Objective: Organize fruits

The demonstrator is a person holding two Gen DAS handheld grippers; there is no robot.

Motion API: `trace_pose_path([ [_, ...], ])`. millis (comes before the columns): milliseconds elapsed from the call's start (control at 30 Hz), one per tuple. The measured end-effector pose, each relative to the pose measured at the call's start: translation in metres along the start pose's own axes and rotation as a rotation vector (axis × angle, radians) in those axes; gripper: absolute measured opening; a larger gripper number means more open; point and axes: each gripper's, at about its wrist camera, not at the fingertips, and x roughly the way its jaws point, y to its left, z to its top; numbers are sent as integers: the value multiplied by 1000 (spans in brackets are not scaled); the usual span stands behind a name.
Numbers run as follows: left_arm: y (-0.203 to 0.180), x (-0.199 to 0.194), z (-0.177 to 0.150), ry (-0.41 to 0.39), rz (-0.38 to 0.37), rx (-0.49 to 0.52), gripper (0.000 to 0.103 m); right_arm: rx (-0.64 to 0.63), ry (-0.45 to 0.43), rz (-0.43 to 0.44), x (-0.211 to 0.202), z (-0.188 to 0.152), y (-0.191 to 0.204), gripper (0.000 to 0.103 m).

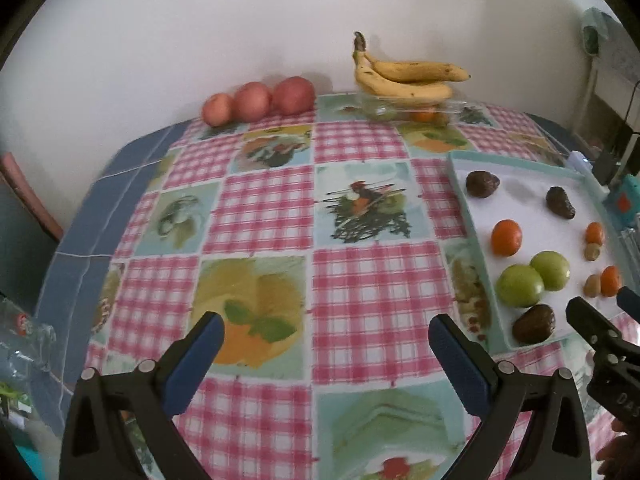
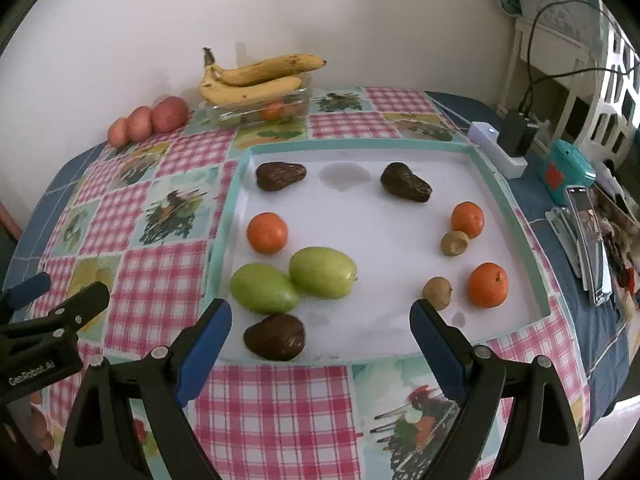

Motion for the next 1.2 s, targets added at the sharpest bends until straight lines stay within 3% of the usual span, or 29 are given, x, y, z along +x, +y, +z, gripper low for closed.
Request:
trace_pose_path([
  [100, 11, -3, -3, 27, -25, -51, 103, -8, -1, 5, -4, -3, 2, 91],
  [200, 20, -11, -8, 32, 8, -104, 103, -19, 5, 14, -7, -6, 4, 91],
  [333, 29, -24, -13, 21, -3, -127, 103, -38, 6, 22, -15, -11, 7, 91],
  [567, 35, -33, -26, 46, 60, -94, 103, -52, -13, 33, -29, -16, 11, 91],
  [1200, 29, -23, -31, 121, 69, -54, 103, -44, 45, 55, -21, -20, 9, 91],
])
